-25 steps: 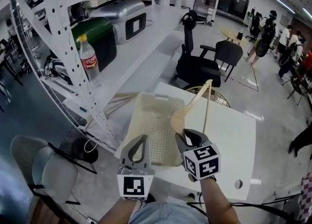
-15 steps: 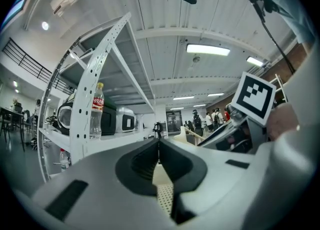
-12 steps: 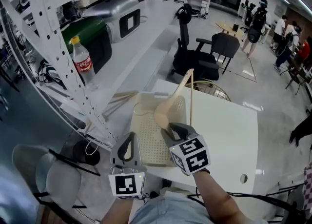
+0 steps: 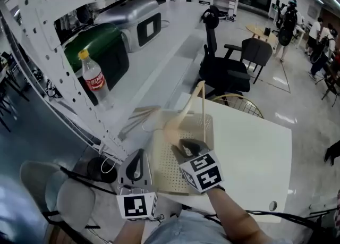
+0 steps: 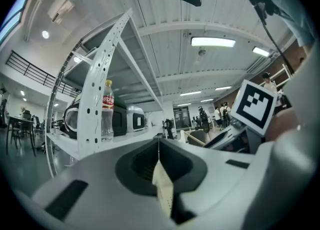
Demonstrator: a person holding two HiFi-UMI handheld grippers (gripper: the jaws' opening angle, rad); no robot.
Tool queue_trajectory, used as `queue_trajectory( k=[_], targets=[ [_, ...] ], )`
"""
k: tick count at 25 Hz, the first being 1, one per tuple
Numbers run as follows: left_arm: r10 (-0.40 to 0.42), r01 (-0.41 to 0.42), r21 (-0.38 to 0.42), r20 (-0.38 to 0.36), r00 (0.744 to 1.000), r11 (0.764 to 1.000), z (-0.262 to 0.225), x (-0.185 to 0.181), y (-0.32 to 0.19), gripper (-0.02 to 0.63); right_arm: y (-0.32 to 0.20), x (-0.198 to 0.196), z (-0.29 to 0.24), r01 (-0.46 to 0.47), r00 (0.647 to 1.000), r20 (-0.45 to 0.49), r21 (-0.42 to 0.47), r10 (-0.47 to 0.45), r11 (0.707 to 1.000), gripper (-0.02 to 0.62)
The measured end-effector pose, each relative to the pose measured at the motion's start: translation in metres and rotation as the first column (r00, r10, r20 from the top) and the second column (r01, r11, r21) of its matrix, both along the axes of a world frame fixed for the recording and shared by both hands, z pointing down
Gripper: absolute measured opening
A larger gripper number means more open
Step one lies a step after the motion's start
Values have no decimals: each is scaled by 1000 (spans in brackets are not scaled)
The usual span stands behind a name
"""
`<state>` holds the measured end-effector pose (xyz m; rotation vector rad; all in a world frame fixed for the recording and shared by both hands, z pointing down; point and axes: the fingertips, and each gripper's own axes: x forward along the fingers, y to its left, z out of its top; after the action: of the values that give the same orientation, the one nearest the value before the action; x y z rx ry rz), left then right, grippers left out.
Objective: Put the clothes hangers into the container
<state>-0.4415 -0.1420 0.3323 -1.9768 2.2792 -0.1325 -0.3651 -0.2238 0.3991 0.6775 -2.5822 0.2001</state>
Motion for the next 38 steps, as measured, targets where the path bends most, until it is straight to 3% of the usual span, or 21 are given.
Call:
queue_trajectory(
  k=[10,24,31,38],
  targets=[
    [-40,39,-49,-14,999,998,13,-25,-24,12,-24,-19,45,10,1000,-25,-96,-12,995,126],
    [-49,44,-152,-32,998,987,48,-31,-37,12,-9,-27,105,48,996,-70,-188,-63,981,123],
    [-47,39,-172,-44,998,984,59,-28,-36,12,-12,-28,110,60,996,-46,-182,-70,981,134],
    [-36,31,-139,-38,999,990,45,-20,-31,12,-11,-27,89,59,998,-17,-138,-62,989,155]
  ],
)
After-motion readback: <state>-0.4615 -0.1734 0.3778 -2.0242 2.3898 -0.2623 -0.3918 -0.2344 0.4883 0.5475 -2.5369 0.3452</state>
